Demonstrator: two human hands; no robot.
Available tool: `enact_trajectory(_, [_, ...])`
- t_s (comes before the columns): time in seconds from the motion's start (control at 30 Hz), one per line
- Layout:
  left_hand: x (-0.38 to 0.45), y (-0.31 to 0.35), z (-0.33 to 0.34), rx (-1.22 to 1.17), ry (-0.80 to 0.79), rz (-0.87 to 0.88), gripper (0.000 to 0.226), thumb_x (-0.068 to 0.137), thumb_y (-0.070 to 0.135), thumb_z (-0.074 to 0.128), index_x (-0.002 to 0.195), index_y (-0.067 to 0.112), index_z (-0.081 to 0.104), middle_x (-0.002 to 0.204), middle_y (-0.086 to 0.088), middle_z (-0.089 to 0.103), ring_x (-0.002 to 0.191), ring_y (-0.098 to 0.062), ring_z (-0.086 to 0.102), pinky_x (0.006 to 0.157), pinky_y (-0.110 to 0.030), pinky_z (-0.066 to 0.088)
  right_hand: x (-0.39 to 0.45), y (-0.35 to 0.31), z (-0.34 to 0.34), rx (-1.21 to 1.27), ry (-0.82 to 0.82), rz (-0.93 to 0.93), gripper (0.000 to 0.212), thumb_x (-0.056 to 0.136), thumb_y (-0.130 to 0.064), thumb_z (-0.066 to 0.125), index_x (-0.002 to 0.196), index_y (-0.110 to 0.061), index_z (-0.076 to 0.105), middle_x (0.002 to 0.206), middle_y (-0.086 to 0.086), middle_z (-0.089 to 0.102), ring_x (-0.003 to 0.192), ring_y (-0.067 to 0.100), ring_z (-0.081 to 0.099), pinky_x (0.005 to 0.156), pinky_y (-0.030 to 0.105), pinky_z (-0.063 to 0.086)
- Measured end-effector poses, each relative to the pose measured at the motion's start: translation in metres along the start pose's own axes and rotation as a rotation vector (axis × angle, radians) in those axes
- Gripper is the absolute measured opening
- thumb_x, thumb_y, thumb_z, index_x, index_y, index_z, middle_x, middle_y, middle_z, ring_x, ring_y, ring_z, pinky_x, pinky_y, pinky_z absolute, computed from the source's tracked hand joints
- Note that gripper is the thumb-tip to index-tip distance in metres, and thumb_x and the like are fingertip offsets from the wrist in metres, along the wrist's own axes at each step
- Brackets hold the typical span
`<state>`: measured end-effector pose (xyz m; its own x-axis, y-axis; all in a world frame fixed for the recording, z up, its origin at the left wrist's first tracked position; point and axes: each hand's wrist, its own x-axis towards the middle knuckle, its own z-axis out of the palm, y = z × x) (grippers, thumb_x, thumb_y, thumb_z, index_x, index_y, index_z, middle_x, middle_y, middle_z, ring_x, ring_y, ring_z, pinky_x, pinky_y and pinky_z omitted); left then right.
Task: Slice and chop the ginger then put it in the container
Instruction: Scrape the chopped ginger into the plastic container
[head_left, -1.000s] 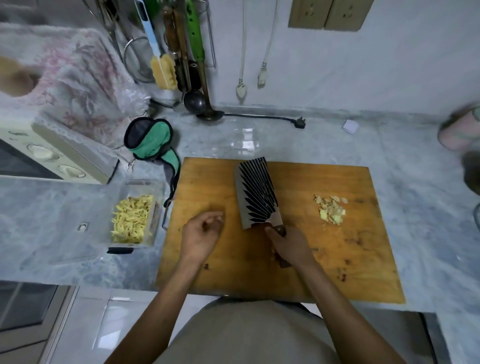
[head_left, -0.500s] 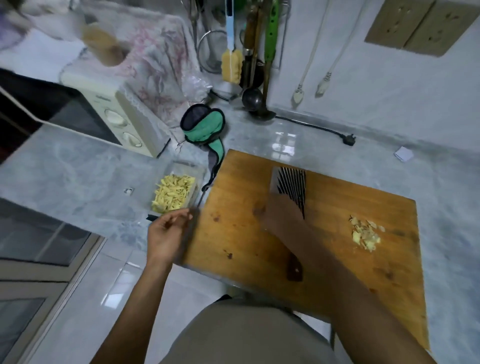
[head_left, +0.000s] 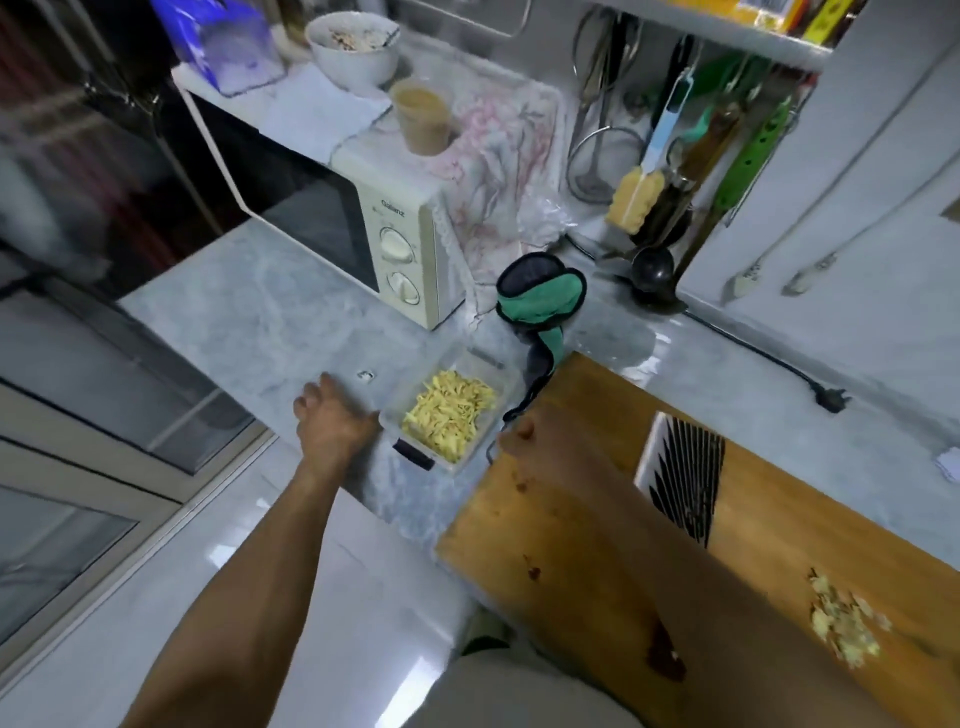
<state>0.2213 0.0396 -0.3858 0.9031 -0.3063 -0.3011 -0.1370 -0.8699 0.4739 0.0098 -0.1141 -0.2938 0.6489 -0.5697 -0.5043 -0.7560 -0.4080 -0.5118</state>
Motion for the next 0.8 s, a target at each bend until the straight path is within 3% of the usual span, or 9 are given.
enact_trajectory(0.07, [0.009, 0.008, -0.001, 0.066, 0.002, -0.010, 0.104, 0.071, 0.044, 0.082, 0.147, 0.010, 0.021, 0.147, -0.023, 0.029, 0.134, -0.043, 0.027, 0.109, -0.052, 0.030, 0.012, 0.003, 0.005, -0.004, 0.022, 0.014, 0.036, 0.100, -0.042, 0.055, 0.076, -0.014, 0.058, 0.088, 0.015, 0.068, 0.079, 0.032, 0.063, 0.084, 0.044, 0.057])
enact_trajectory(0.13, [0.016, 0.013, -0.006, 0.061, -0.018, -0.033, 0.114, 0.064, 0.049, 0.086, 0.148, 0.014, 0.016, 0.150, -0.021, 0.020, 0.134, -0.042, 0.024, 0.110, -0.050, 0.028, 0.025, 0.002, 0.013, 0.083, -0.013, 0.042, 0.048, 0.101, -0.045, 0.054, 0.067, -0.011, 0.053, 0.070, 0.013, 0.062, 0.063, 0.029, 0.059, 0.071, 0.046, 0.059])
enact_trajectory(0.2, [0.024, 0.012, -0.011, 0.099, -0.048, -0.055, 0.123, 0.059, 0.055, 0.087, 0.149, 0.016, 0.013, 0.154, -0.017, 0.012, 0.136, -0.040, 0.022, 0.112, -0.049, 0.025, 0.037, -0.001, 0.023, 0.268, -0.058, 0.125, 0.052, 0.101, -0.048, 0.055, 0.065, -0.009, 0.049, 0.056, 0.008, 0.052, 0.045, 0.023, 0.051, 0.048, 0.036, 0.050])
enact_trajectory(0.27, [0.028, 0.010, -0.013, 0.150, -0.040, -0.058, 0.120, 0.055, 0.061, 0.085, 0.145, 0.016, 0.019, 0.148, -0.017, 0.026, 0.134, -0.038, 0.026, 0.110, -0.047, 0.026, 0.044, -0.006, 0.030, 0.476, -0.102, 0.273, 0.047, 0.101, -0.045, 0.057, 0.069, -0.012, 0.047, 0.051, 0.002, 0.044, 0.032, 0.014, 0.044, 0.039, 0.020, 0.037])
enact_trajectory(0.3, [0.028, 0.009, -0.015, 0.167, -0.028, -0.051, 0.117, 0.053, 0.065, 0.084, 0.141, 0.016, 0.024, 0.143, -0.018, 0.033, 0.132, -0.038, 0.028, 0.109, -0.046, 0.026, 0.048, -0.008, 0.034, 0.553, -0.111, 0.302, 0.041, 0.101, -0.040, 0.059, 0.073, -0.011, 0.050, 0.052, 0.001, 0.044, 0.030, 0.011, 0.044, 0.038, 0.019, 0.035])
enact_trajectory(0.4, [0.019, 0.007, -0.024, 0.081, -0.007, -0.086, 0.118, 0.049, 0.073, 0.078, 0.139, 0.015, 0.029, 0.137, -0.020, 0.038, 0.130, -0.039, 0.037, 0.109, -0.048, 0.032, 0.052, -0.008, 0.045, 0.597, -0.137, 0.288, 0.030, 0.101, -0.032, 0.062, 0.091, -0.004, 0.061, 0.068, 0.006, 0.058, 0.045, 0.012, 0.058, 0.044, 0.025, 0.049])
enact_trajectory(0.53, [-0.009, 0.013, -0.035, -0.182, -0.030, -0.096, 0.125, 0.049, 0.073, 0.070, 0.152, 0.022, 0.019, 0.146, -0.020, 0.030, 0.134, -0.039, 0.039, 0.108, -0.048, 0.040, 0.050, -0.003, 0.051, 0.674, -0.162, 0.233, 0.030, 0.102, -0.029, 0.061, 0.084, -0.004, 0.059, 0.073, 0.009, 0.064, 0.061, 0.016, 0.066, 0.061, 0.031, 0.058])
enact_trajectory(0.67, [-0.045, 0.029, -0.020, -0.071, -0.051, 0.142, 0.119, 0.060, 0.074, 0.074, 0.155, 0.030, 0.018, 0.149, -0.012, 0.033, 0.138, -0.034, 0.032, 0.113, -0.046, 0.031, 0.040, 0.007, 0.053, 0.754, -0.259, 0.091, 0.013, 0.104, -0.010, 0.054, 0.098, -0.001, 0.061, 0.082, 0.010, 0.070, 0.062, 0.014, 0.070, 0.059, 0.025, 0.059])
enact_trajectory(0.8, [-0.061, 0.037, -0.003, 0.025, -0.024, 0.254, 0.122, 0.051, 0.082, 0.065, 0.153, 0.030, 0.022, 0.151, -0.010, 0.030, 0.138, -0.032, 0.026, 0.114, -0.045, 0.024, 0.044, 0.026, 0.038, 0.830, -0.314, 0.261, 0.010, 0.104, -0.004, 0.050, 0.103, 0.003, 0.058, 0.082, 0.012, 0.070, 0.063, 0.020, 0.069, 0.062, 0.033, 0.057])
